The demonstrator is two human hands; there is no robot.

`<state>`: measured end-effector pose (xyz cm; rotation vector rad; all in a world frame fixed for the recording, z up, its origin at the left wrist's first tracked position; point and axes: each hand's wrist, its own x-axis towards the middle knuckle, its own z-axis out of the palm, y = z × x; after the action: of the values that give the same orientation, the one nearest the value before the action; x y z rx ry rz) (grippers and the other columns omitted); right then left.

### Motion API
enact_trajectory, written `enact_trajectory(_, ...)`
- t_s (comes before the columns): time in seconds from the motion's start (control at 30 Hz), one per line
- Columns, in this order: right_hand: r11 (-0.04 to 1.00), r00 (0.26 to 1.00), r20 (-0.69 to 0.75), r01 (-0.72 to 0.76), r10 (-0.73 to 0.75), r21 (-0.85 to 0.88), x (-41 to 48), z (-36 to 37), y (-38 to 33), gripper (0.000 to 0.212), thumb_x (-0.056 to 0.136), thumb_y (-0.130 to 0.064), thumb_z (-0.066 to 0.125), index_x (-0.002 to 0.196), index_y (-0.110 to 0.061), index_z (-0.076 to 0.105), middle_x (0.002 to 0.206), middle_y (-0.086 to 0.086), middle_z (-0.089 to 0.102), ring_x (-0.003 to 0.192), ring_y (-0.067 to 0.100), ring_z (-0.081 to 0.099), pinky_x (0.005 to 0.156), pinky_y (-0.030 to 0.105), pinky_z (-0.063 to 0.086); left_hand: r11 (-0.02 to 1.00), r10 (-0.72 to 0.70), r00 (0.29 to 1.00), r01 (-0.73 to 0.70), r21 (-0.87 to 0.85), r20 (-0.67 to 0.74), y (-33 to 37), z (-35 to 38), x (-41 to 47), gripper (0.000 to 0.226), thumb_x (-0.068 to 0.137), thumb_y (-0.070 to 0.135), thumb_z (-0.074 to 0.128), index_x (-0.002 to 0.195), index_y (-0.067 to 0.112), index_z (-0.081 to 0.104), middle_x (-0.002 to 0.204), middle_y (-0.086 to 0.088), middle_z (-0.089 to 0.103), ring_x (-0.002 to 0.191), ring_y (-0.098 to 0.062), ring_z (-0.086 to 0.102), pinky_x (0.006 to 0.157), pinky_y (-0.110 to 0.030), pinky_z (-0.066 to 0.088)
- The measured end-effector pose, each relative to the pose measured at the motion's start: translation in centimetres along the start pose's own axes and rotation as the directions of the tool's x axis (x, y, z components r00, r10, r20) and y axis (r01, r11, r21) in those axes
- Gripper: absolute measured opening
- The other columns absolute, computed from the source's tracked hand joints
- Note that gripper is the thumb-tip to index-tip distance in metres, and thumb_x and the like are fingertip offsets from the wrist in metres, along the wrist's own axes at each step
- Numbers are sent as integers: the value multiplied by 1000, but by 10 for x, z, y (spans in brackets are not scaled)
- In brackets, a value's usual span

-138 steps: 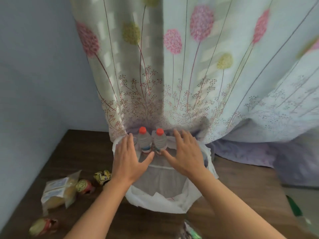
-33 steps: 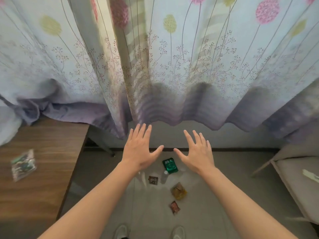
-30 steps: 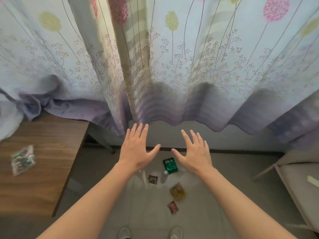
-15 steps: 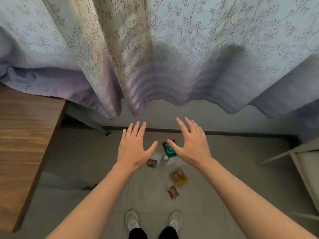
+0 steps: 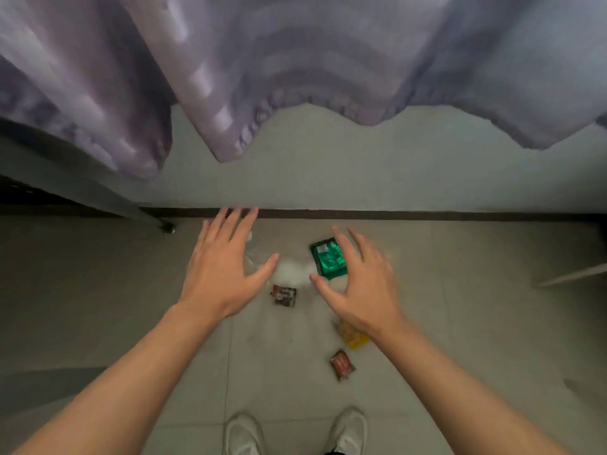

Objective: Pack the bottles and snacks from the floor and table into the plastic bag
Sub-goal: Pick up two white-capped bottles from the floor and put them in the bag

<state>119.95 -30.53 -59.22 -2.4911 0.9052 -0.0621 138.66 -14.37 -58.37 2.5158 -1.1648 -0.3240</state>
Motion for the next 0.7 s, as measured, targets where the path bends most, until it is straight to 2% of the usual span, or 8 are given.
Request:
enact_trajectory(0.1, 998, 1000, -27, -11, 13, 69, 5, 59, 30, 83, 85, -69, 51, 156, -27, 37, 157, 8, 43, 146, 26, 38, 117, 48, 36, 999, -28, 1000, 28, -24, 5, -29, 59, 7, 87, 90, 70, 41, 163, 29, 19, 169, 0, 19, 157, -20, 11, 127, -38, 2)
enact_trajectory(0.2, 987, 998, -47, -34, 42, 155, 6, 113, 61, 83, 87, -67, 56, 158, -29, 34, 159, 2, 40, 147, 19, 36, 117, 47, 37, 995, -62, 998, 60, -79, -27, -60, 115, 10, 86, 90, 65, 47, 162, 28, 20, 169, -1, 21, 157, -19, 14, 127, -37, 3)
enact_trajectory(0.3, 976, 996, -87, -2, 21, 217, 8, 166, 86, 85, 88, -61, 63, 159, -27, 31, 159, -4, 40, 147, 14, 35, 118, 44, 38, 992, -91, 993, 84, -94, -71, -98, 168, 8, 84, 91, 59, 51, 161, 24, 23, 166, -3, 27, 155, -23, 20, 127, -47, 12)
enact_trajectory(0.4, 951, 992, -104, -35, 70, 308, 5, 212, 113, 91, 88, -58, 69, 160, -27, 25, 160, -9, 37, 147, 11, 35, 118, 39, 38, 987, -134, 985, 123, -99, -108, -124, 216, 8, 86, 91, 58, 49, 162, 19, 20, 168, -6, 24, 155, -23, 18, 125, -53, 19)
enact_trajectory(0.5, 922, 981, -137, -78, 139, 380, 6, 252, 134, 94, 85, -58, 72, 160, -28, 24, 158, -12, 37, 146, 8, 37, 117, 33, 37, 970, -199, 962, 166, -176, -189, -148, 256, 11, 89, 91, 54, 55, 162, 18, 18, 169, -4, 20, 156, -20, 18, 126, -48, 20)
enact_trajectory(0.6, 904, 962, -201, -86, 185, 419, 17, 285, 154, 99, 80, -62, 75, 158, -23, 29, 152, -18, 38, 141, 2, 38, 112, 24, 34, 913, -314, 922, 228, -338, -226, -166, 291, 23, 92, 90, 49, 65, 163, 19, 17, 169, 1, 21, 155, -15, 19, 125, -42, 22)
enact_trajectory(0.7, 885, 948, -245, -71, 203, 461, 28, 312, 167, 99, 78, -59, 77, 157, -21, 31, 152, -13, 41, 140, 9, 42, 113, 31, 37, 892, -327, 919, 223, -394, -220, -182, 320, 39, 98, 89, 55, 69, 163, 21, 15, 168, 4, 21, 154, -15, 20, 123, -36, 21)
